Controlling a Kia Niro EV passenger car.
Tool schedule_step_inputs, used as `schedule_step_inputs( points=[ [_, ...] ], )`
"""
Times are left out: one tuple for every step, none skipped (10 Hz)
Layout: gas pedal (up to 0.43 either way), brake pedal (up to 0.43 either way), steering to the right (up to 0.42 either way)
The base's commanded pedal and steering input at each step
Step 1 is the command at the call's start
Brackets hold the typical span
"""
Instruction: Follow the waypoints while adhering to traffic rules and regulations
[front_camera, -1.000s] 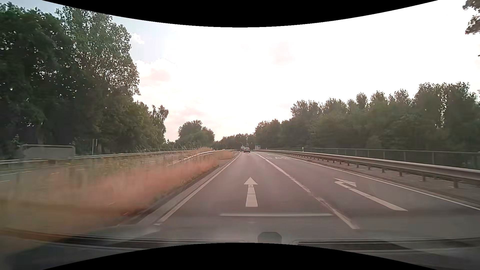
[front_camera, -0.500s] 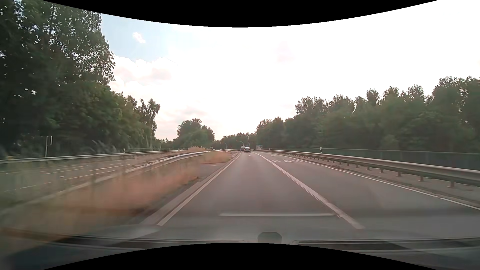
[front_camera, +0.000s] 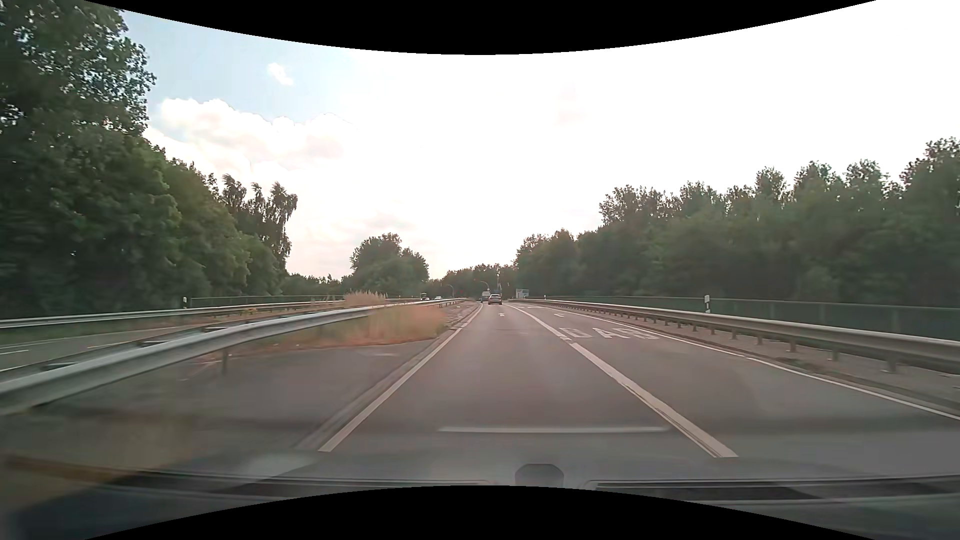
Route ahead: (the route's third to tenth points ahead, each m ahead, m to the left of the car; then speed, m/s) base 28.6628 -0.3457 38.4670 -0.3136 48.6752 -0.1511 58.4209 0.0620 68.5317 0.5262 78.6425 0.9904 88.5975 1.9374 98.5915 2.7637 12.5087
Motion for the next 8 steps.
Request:
schedule_step_inputs(
  points=[
    [0.079,0.000,-0.004],
    [0.079,0.000,-0.004],
    [0.067,0.000,-0.004],
    [0.059,0.000,-0.004],
    [0.059,0.000,-0.004],
    [0.047,0.000,-0.003],
    [0.047,0.000,-0.003],
    [0.047,0.000,-0.003]
  ],
)
